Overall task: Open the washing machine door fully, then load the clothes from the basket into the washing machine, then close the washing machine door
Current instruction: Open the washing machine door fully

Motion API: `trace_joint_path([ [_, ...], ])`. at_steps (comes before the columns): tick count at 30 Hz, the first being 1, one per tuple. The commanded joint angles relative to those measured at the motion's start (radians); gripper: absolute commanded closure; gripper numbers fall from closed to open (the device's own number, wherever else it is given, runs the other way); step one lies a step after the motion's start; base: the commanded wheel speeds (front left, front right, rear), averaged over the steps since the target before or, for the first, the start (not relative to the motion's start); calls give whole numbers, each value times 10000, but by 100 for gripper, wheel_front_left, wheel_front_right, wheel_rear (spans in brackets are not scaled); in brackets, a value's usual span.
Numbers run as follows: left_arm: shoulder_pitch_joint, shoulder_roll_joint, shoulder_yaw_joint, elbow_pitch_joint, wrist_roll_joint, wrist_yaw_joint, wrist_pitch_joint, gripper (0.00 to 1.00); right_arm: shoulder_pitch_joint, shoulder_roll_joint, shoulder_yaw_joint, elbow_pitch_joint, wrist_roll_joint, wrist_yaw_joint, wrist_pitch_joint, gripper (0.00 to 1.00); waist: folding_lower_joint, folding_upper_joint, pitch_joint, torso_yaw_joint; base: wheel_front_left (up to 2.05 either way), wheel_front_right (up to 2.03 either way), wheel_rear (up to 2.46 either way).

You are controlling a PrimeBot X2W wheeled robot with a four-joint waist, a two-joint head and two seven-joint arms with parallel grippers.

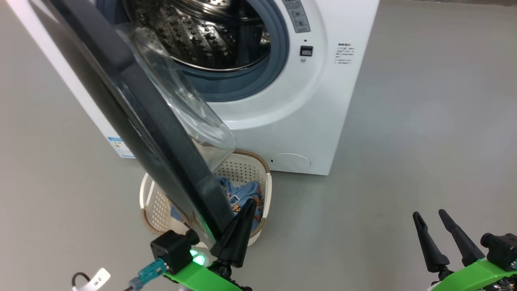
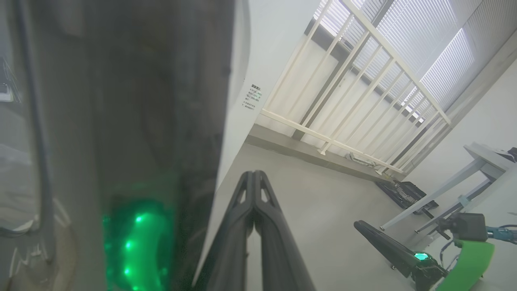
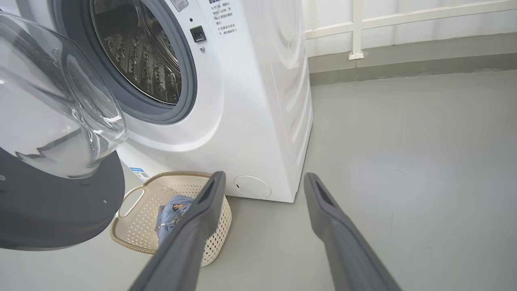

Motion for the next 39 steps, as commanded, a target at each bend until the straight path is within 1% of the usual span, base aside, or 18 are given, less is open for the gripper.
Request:
trace_joint_path([
  [1,-195,275,731,-136,-32,122,-80,100,-267,-227,136,-253,-128,16,-122,0,0,-1,21,255,0,0,0],
  [13,-126,275,784,-163,6,152,-80,100,-393,-300,181,-393,-129,16,-122,0,0,-1,149,969,0,0,0],
  [21,125,275,860,-410,349,283,-80,100,-377,-368,229,-456,-141,16,-122,0,0,-1,185,1429,0,0,0],
  [28,459,275,932,-776,565,534,-80,100,-359,-423,253,-451,-133,16,-122,0,0,-1,155,1788,0,0,0],
  [39,1026,275,1335,-1237,938,762,-80,100,-299,-494,345,-464,-124,16,-122,0,0,-1,6,2371,0,0,0],
])
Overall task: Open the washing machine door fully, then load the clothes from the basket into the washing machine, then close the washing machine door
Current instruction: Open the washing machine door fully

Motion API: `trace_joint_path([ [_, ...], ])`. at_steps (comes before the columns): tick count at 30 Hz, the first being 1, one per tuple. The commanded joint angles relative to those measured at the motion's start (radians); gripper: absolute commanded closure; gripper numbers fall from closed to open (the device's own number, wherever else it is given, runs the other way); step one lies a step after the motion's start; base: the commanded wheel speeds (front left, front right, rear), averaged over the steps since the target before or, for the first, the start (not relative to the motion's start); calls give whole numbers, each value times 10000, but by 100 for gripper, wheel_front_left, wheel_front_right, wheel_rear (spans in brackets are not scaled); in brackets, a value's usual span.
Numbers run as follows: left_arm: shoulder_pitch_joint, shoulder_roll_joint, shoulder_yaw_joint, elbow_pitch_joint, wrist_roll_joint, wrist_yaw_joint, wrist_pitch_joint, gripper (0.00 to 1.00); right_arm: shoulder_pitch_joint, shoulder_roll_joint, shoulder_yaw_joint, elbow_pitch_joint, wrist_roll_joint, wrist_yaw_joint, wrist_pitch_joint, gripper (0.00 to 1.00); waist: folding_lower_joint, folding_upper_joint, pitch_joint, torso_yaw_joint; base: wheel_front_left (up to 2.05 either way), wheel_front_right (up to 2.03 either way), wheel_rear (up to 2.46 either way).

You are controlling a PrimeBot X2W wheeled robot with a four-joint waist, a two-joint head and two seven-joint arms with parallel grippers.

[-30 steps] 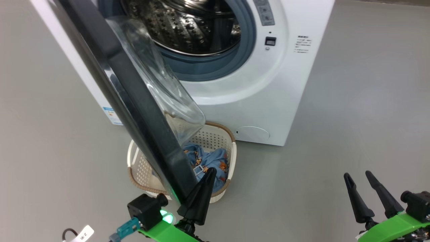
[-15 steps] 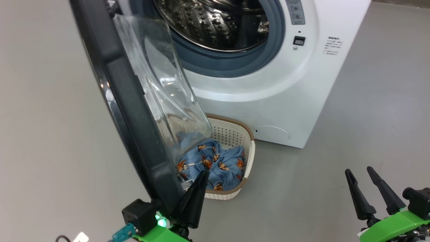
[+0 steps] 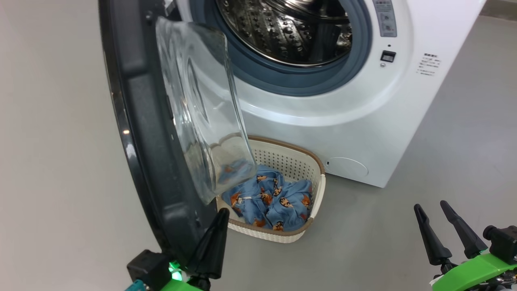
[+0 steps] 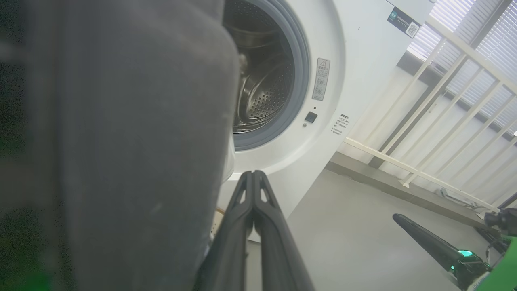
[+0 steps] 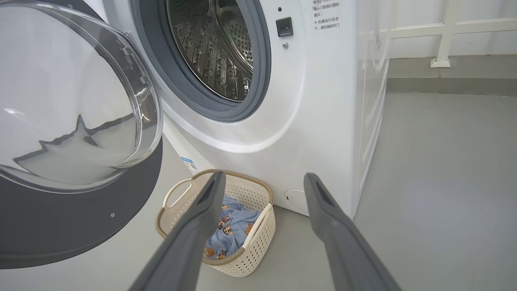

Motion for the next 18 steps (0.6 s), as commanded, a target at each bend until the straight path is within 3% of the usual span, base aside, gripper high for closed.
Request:
trace_joint_path([
  [1,-57,166,572,-342,185,144,-78,100,-104,-251,231,-255,-123,16,-122,0,0,0,-38,157,0,0,0],
  [12,332,166,1436,-523,432,453,-78,100,-181,-263,382,-272,-138,16,-122,0,0,0,63,471,0,0,0],
  [18,382,166,2380,-446,580,642,-78,100,-268,-269,432,-306,-158,16,-122,0,0,0,186,485,0,0,0],
])
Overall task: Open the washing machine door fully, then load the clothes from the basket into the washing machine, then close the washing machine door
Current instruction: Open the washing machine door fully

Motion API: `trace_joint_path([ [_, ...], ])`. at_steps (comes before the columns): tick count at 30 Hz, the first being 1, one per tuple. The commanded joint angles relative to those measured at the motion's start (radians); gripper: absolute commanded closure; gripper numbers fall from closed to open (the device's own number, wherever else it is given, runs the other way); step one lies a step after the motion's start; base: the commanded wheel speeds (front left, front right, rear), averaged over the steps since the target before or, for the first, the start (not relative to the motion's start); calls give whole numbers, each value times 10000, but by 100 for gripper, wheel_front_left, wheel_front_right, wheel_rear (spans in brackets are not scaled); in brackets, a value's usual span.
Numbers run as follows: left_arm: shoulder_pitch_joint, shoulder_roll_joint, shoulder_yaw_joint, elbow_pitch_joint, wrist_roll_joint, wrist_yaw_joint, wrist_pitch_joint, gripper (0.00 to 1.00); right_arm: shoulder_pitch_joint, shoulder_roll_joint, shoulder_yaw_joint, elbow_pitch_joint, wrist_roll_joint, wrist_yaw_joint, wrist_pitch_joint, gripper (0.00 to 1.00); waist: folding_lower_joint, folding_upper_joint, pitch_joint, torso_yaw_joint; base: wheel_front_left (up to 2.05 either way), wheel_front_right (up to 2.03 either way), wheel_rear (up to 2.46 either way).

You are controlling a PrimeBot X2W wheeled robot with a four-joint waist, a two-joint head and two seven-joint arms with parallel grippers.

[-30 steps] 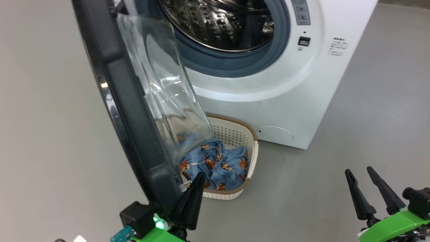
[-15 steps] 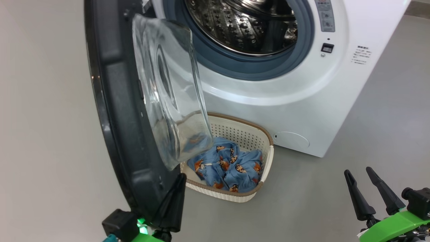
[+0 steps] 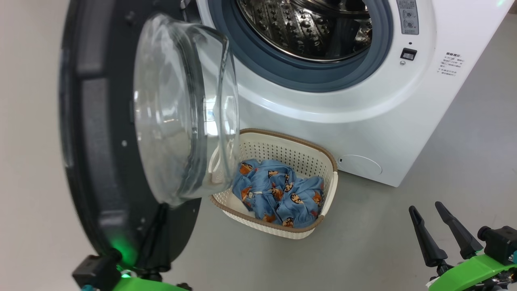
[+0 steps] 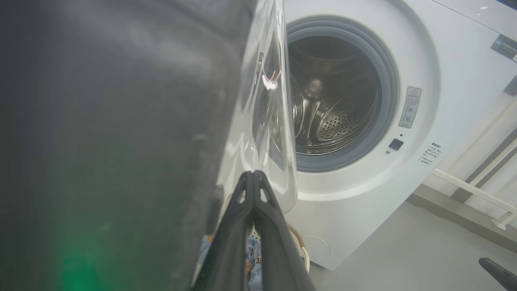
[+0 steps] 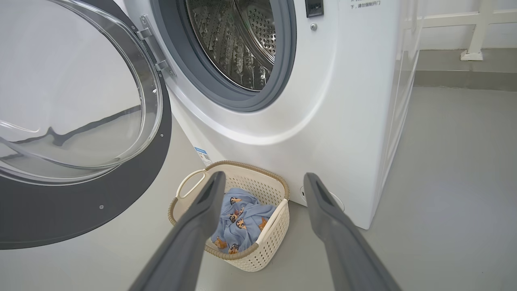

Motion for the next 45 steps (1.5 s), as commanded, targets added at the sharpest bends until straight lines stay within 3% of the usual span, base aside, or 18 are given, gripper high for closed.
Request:
trace_joint_path([
  [1,-113,166,575,-182,144,116,-67,100,-271,-214,201,-282,-85,16,-122,0,0,0,19,-7,0,0,0],
  [22,-231,197,3773,473,816,-86,-67,100,-449,-304,225,-348,-80,16,-122,0,0,0,279,-149,0,0,0],
  [45,-1884,687,6648,2162,1497,-635,-67,100,-631,-478,237,-375,-81,16,-122,0,0,0,626,-390,0,0,0],
])
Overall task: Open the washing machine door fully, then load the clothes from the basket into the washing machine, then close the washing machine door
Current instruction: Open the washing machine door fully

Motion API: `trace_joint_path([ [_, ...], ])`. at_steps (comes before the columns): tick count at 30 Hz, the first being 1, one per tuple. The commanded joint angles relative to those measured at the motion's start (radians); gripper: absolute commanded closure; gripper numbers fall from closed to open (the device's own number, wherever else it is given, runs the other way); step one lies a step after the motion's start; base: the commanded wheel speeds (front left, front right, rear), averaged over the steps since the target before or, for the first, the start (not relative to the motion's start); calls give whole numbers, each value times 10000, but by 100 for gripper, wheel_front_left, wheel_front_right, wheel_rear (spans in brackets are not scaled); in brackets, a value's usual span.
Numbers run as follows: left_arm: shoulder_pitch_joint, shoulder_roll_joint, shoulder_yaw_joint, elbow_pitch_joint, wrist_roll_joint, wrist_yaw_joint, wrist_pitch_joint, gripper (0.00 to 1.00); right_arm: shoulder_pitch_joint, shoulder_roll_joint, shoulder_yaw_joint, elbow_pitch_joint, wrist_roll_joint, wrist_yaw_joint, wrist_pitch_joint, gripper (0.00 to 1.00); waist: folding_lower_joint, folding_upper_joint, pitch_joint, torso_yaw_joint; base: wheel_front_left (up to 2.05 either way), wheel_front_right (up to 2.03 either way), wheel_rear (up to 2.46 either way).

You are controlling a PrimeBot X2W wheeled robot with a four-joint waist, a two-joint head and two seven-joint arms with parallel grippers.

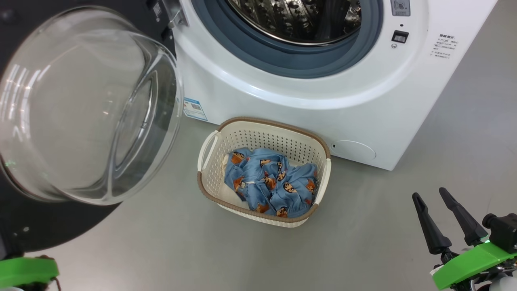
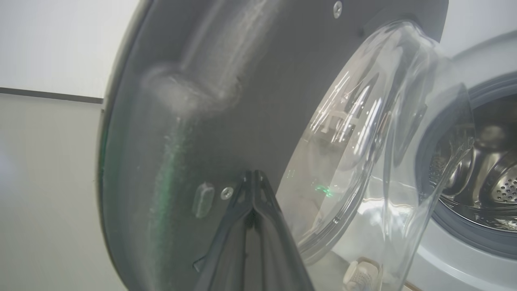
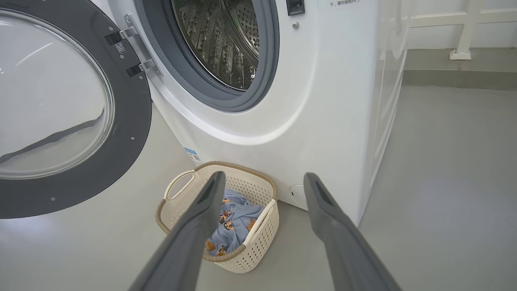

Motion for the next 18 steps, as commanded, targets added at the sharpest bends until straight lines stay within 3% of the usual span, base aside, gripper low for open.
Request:
trace_joint_path([
  [1,-406,537,533,-70,204,3,-65,100,-235,-219,180,-243,-79,16,-122,0,-1,0,37,-14,0,0,0],
  [18,-2336,1804,1589,2296,1094,-405,-65,100,-486,-408,343,-328,-101,16,-122,0,-1,0,637,-179,0,0,0],
])
